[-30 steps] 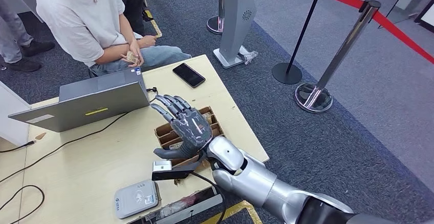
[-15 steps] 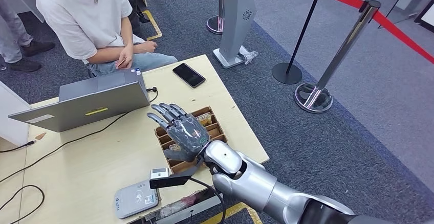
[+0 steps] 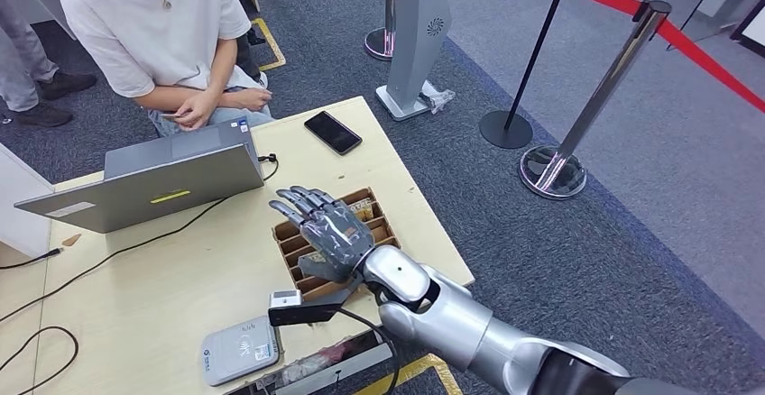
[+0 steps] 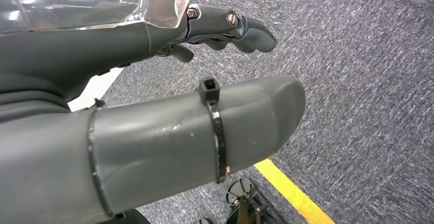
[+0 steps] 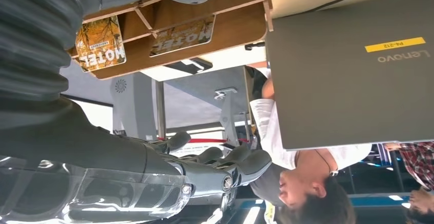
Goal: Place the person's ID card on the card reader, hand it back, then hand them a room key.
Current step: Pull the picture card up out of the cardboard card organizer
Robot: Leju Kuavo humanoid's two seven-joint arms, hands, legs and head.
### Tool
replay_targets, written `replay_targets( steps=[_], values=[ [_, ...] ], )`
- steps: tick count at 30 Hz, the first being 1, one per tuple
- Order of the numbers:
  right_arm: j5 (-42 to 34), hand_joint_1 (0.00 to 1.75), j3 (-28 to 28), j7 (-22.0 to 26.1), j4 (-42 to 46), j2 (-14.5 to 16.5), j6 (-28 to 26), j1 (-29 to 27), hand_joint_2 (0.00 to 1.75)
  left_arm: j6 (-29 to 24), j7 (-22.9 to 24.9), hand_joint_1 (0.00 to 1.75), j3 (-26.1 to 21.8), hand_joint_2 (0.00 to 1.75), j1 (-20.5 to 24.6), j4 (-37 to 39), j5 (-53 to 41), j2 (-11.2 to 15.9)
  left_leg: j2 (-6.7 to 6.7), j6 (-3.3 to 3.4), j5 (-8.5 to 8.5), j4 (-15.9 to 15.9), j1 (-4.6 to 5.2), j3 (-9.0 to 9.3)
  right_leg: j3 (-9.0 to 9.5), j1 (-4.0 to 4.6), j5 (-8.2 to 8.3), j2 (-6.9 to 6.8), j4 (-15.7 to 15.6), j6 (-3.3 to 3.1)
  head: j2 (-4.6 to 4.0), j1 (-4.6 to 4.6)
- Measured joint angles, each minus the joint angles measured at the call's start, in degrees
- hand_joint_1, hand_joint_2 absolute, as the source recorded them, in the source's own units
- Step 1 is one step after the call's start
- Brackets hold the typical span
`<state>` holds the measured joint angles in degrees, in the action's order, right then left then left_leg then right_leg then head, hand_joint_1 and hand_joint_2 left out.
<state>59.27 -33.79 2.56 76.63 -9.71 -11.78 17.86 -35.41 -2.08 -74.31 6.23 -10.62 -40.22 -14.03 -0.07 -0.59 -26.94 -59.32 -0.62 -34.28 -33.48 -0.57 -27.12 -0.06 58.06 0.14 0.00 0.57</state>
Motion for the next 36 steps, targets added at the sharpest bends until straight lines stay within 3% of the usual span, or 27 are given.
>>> replay_targets(
  steps=[8,13,19,26,36],
  values=[
    [-0.5,0.40,0.3,-0.5,0.0,-0.5,0.0,0.0,1.75,0.0,-0.4,0.00,0.0,0.00,0.0,0.0,-0.1,0.0,0.00,0.00,0.00,0.0,0.00,0.00,0.00,0.00,0.00,0.00,0.0,0.00,0.00,0.01],
    [-0.4,0.81,0.4,-1.0,-0.2,-0.7,0.0,-0.1,1.75,0.0,-0.5,0.00,0.0,0.00,0.0,0.0,-0.1,0.0,0.00,0.00,0.00,0.0,0.00,0.00,0.00,0.00,0.00,0.00,0.0,0.00,0.00,0.00],
    [-0.1,0.79,0.6,-1.2,-0.9,-0.9,0.0,-0.1,1.75,0.0,-0.5,0.00,0.0,0.00,0.0,0.0,-0.1,0.0,0.00,0.00,0.00,0.0,0.00,0.00,0.00,0.00,0.00,0.00,0.0,0.00,0.00,-0.01],
    [0.3,0.51,1.0,-1.2,-2.0,-1.0,0.2,0.1,1.75,0.0,-0.2,0.00,0.0,0.00,0.0,0.0,-0.3,0.1,0.00,0.00,0.00,0.0,0.00,0.00,0.00,0.00,0.00,0.00,0.0,0.00,0.00,0.00],
    [0.2,0.55,1.2,-1.4,-3.9,-1.0,0.1,0.3,1.75,0.0,0.1,0.00,0.0,0.00,0.0,0.0,-0.6,0.3,0.00,0.00,0.00,0.0,0.00,-0.01,0.00,0.00,0.00,0.00,0.0,0.00,0.00,-0.01]
  ],
)
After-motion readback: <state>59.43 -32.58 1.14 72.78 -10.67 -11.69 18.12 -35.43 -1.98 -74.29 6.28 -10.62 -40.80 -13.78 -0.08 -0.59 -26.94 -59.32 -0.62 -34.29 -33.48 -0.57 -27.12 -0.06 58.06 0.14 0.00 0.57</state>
